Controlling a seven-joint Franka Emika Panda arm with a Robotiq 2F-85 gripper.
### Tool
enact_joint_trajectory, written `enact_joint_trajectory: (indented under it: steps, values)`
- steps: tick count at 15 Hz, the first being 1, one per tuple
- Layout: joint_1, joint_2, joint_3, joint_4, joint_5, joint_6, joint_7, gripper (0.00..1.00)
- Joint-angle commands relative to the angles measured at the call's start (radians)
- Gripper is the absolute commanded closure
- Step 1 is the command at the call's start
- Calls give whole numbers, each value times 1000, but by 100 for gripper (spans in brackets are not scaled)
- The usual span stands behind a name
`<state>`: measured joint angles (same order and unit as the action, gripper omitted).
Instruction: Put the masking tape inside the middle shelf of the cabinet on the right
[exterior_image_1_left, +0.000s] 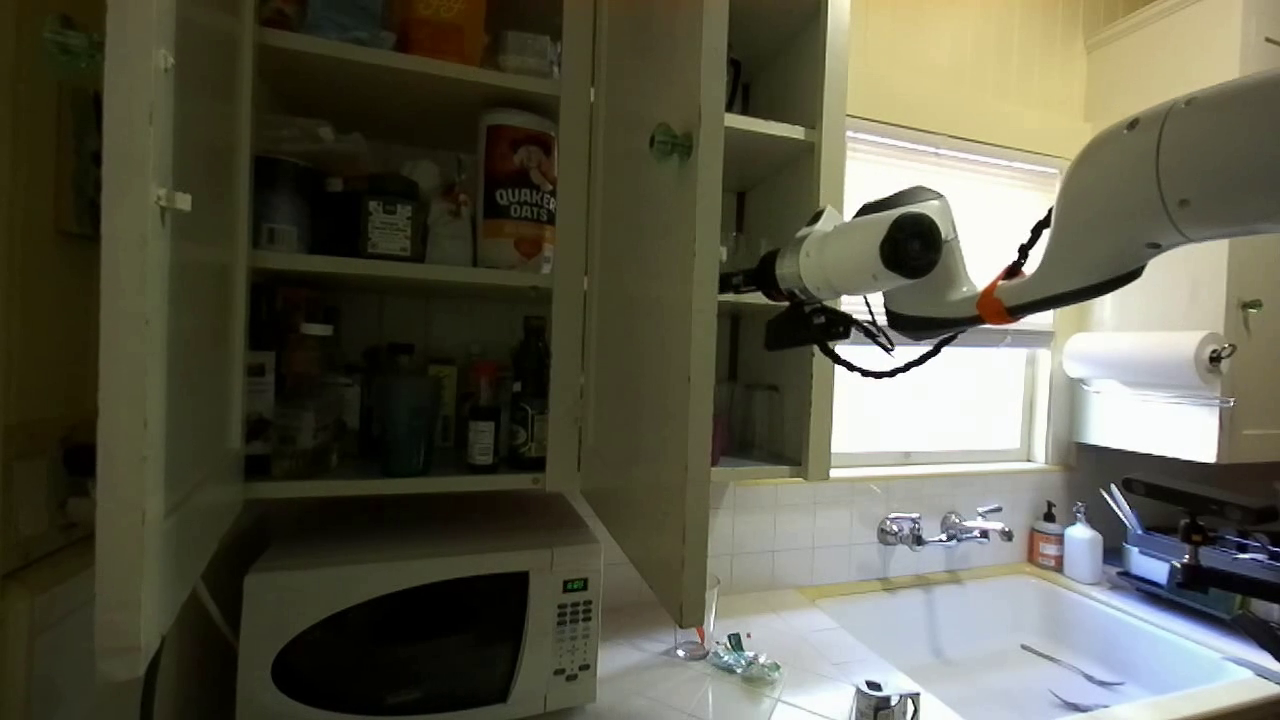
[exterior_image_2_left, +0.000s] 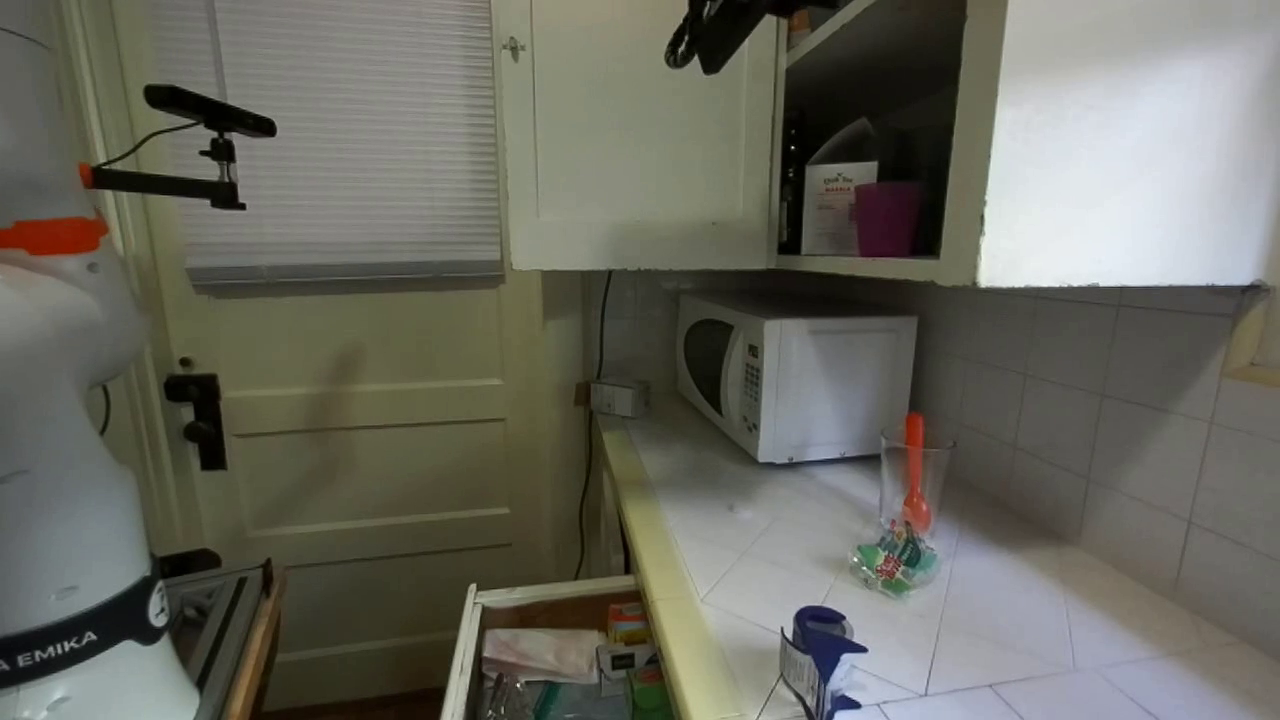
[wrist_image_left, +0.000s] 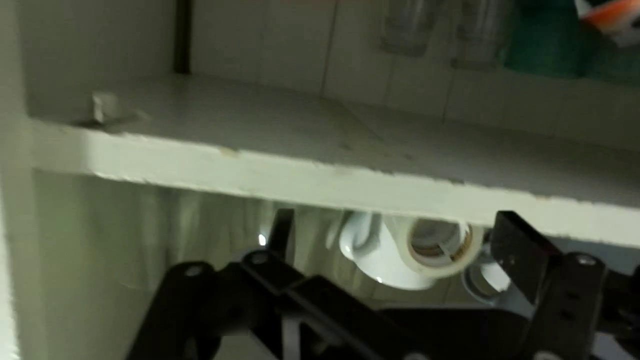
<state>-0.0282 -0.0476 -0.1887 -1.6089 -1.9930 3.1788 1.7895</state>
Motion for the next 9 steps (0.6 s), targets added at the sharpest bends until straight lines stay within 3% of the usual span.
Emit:
enact_joint_trajectory:
  steps: [1,5,9]
  values:
    - [-61,-120,5,-251,66,-16,-145,0]
    - [-138,-205,85,-472,204,-40,-308,0]
    - [-139,-282,182,-703,427,-49,-493,0]
